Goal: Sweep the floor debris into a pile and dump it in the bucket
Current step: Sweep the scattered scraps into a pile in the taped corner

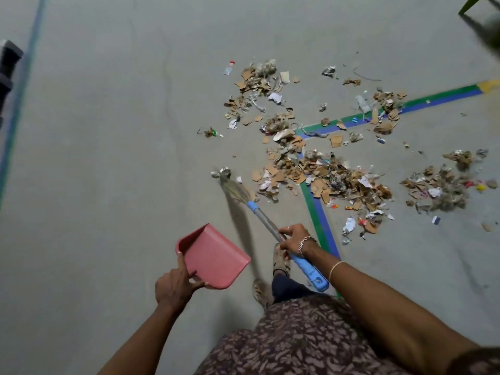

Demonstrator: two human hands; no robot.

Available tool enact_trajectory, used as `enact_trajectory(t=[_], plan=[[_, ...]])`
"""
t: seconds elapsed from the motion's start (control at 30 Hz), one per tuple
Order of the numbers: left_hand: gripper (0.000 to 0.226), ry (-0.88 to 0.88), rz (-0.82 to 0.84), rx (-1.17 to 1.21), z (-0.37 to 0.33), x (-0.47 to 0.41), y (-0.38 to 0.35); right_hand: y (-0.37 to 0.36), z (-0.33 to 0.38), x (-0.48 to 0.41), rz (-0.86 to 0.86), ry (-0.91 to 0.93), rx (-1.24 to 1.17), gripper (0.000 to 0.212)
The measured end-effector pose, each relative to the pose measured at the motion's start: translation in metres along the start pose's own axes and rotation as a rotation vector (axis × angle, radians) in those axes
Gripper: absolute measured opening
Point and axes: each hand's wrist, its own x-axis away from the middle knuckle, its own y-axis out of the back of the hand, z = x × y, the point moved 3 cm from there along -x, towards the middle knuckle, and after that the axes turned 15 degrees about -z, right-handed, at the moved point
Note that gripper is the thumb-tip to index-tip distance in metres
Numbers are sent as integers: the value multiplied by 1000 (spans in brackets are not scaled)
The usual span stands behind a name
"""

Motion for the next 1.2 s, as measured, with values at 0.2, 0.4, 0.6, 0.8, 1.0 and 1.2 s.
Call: enact_trajectory(t=[0.2, 0.4, 0.6, 0.8, 1.0, 1.2], plan=[[131, 73, 14, -35, 21, -7, 6, -35, 10, -20, 150, -87, 113, 30], [130, 114, 54, -72, 19, -31, 24, -44, -3, -74, 12, -270, 16, 22], [132, 92, 21, -10, 9, -49, 24, -8, 1, -80, -163, -362, -174, 21], [133, -9, 10, -29, 3, -81, 20, 28, 7, -82, -446, -393, -343, 29], [131, -111, -39, 45, 26, -106, 20, 41, 29, -39, -716, -348, -486, 27], [129, -121, -91, 139, 76, -111, 11, -1, 47, -1, -674, -322, -720, 45]])
